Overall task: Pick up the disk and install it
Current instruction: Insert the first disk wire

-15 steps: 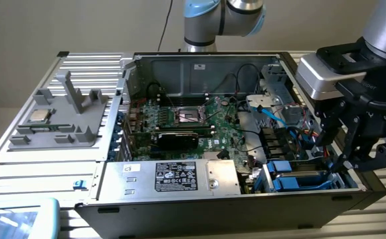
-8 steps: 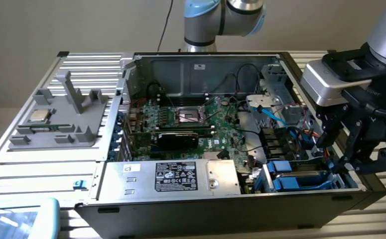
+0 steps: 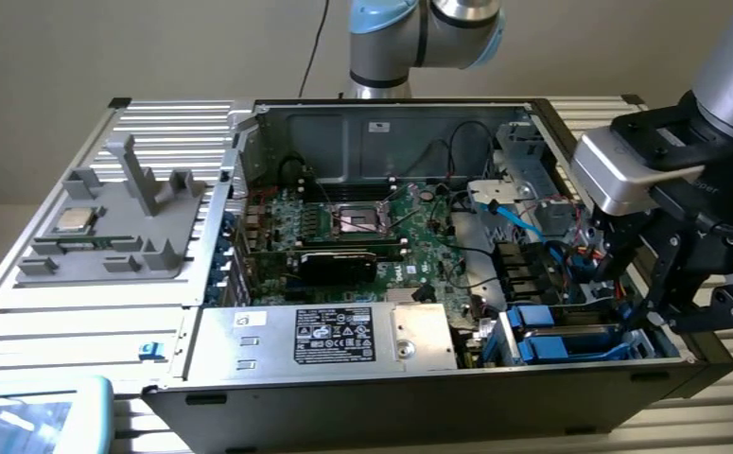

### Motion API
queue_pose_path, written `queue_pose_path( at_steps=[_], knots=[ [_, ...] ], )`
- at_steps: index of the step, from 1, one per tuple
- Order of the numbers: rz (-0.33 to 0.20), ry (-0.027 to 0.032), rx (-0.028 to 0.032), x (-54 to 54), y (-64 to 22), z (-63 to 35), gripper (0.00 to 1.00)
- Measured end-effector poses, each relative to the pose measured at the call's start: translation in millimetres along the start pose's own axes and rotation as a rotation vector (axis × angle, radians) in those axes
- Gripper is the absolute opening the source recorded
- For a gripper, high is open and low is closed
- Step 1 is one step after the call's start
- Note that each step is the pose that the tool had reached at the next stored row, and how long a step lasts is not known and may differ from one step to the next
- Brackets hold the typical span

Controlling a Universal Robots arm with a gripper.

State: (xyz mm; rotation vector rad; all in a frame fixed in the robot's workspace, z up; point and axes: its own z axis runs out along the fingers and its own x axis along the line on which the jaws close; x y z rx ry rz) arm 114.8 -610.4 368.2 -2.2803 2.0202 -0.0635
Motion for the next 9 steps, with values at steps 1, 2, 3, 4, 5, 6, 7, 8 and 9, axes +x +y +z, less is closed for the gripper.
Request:
queue_pose_path(
  at_steps=[1,2,3,4,5,6,7,8,9],
  knots=[
    [-0.004,-0.0038,-0.0028,0.2,0.1,0.5,0.50],
    [-0.006,-0.0076,-0.0049,0.5,0.2,0.7,0.50],
    [-0.008,-0.0114,-0.0058,1.1,0.2,0.7,0.50],
    [-0.009,-0.0152,-0.0060,1.8,0.1,0.7,0.50],
    [-0.009,-0.0191,-0.0059,2.6,0.0,0.7,0.50],
    [-0.009,-0.0241,-0.0054,3.9,-0.3,0.7,0.50],
    [-0.009,-0.0289,-0.0050,5.5,-0.3,0.7,0.50],
    [-0.009,-0.0299,-0.0050,6.1,-0.2,0.7,0.50],
    [-0.009,-0.0306,-0.0052,7.6,0.0,0.4,0.50]
  ],
)
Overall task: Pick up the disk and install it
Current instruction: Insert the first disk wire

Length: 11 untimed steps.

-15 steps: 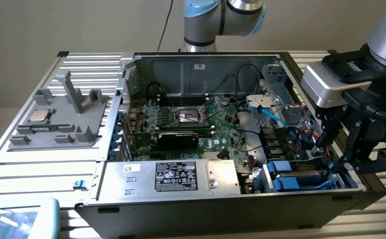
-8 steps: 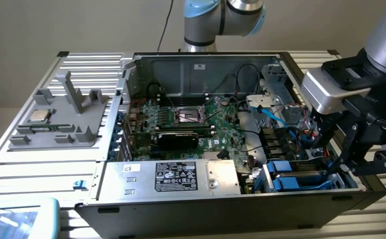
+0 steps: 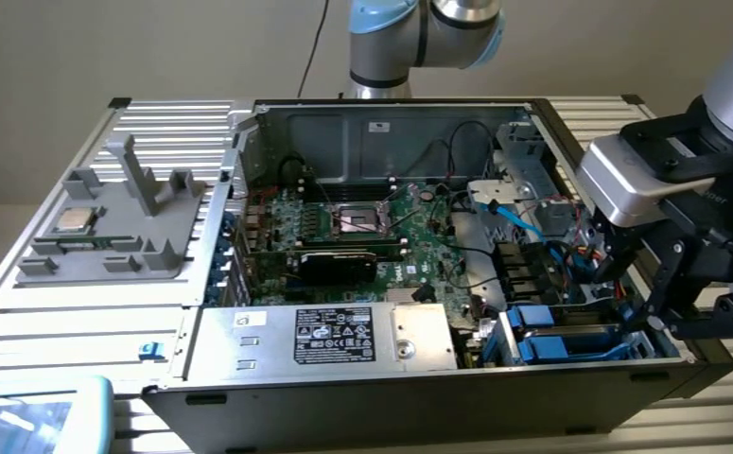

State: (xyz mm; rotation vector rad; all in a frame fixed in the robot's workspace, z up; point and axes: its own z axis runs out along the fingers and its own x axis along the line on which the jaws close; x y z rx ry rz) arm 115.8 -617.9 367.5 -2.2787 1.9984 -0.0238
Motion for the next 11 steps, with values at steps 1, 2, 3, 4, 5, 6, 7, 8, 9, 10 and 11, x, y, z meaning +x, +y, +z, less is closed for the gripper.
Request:
queue_pose_path(
  at_steps=[1,2,3,4,5,6,7,8,9,10,11],
  knots=[
    [0.000,-0.0021,-0.0014,1.4,0.0,0.2,0.50],
    [-0.001,-0.0044,-0.0045,2.1,-0.2,0.2,0.50],
    [-0.001,-0.0082,-0.0071,2.5,-0.4,0.1,0.50],
    [-0.002,-0.0144,-0.0079,3.0,-0.6,0.6,0.50],
    [-0.002,-0.0212,-0.0074,3.5,-0.9,1.1,0.50],
    [-0.003,-0.0284,-0.0065,3.8,-1.4,1.6,0.50],
    [-0.004,-0.0346,-0.0058,4.4,-2.1,2.2,0.50],
    [-0.004,-0.0403,-0.0051,4.9,-2.9,2.8,0.50],
    [-0.005,-0.0455,-0.0045,5.6,-3.4,3.5,0.50],
    [-0.005,-0.0502,-0.0040,6.3,-3.6,4.4,0.50],
    [-0.006,-0.0548,-0.0034,6.9,-3.7,5.1,0.50]
  ],
)
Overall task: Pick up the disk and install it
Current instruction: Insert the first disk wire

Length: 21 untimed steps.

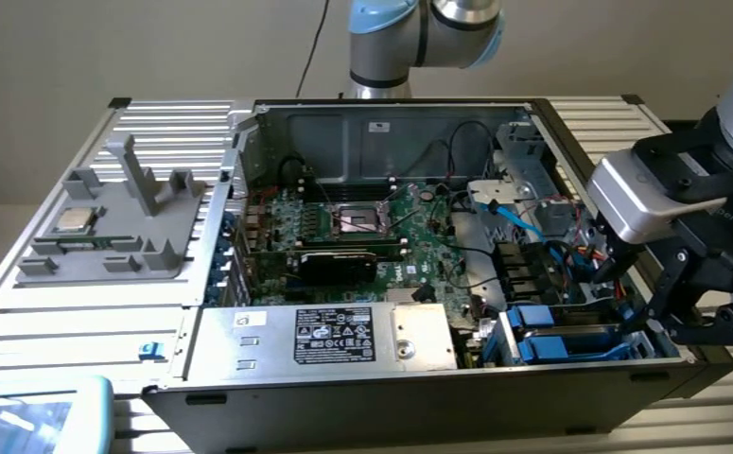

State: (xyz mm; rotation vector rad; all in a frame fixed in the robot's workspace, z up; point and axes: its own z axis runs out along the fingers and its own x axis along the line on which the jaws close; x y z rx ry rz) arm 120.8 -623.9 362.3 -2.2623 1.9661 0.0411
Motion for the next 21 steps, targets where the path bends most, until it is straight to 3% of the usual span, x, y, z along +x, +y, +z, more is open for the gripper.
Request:
queue_pose_path(
  at_steps=[2,7,14,19,21],
  knots=[
    [-0.003,-0.0115,0.0012,0.8,-0.4,1.2,0.50],
    [-0.009,-0.0549,0.0057,2.8,-0.5,3.5,0.50],
    [-0.006,-0.1083,0.0021,11.7,0.6,6.6,0.50],
    [-0.001,-0.1673,0.0035,20.9,1.2,7.5,0.50],
    [0.001,-0.1826,-0.0014,24.7,0.8,8.1,0.50]
  ],
)
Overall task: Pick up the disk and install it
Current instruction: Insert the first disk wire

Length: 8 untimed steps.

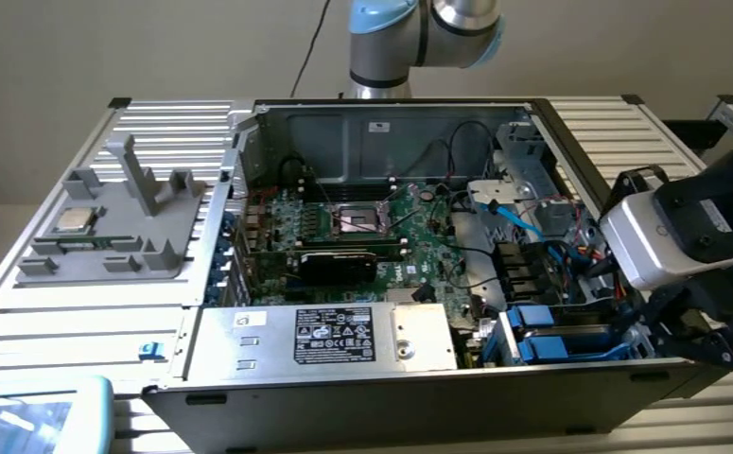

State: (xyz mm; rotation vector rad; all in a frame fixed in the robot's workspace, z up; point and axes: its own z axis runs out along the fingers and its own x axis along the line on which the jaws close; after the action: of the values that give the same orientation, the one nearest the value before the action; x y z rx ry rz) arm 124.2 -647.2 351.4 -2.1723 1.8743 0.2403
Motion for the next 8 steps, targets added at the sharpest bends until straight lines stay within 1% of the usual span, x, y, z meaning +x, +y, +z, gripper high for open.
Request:
queue_pose_path(
  at_steps=[2,4,5,8],
  knots=[
    [0.003,-0.0093,-0.0083,2.8,-1.1,0.5,0.50],
    [0.007,-0.0148,-0.0191,3.5,-1.6,1.2,0.50],
    [0.008,-0.0160,-0.0226,3.6,-1.5,1.3,0.50],
    [0.007,-0.0169,-0.0232,4.0,-1.5,1.3,0.50]
  ],
)
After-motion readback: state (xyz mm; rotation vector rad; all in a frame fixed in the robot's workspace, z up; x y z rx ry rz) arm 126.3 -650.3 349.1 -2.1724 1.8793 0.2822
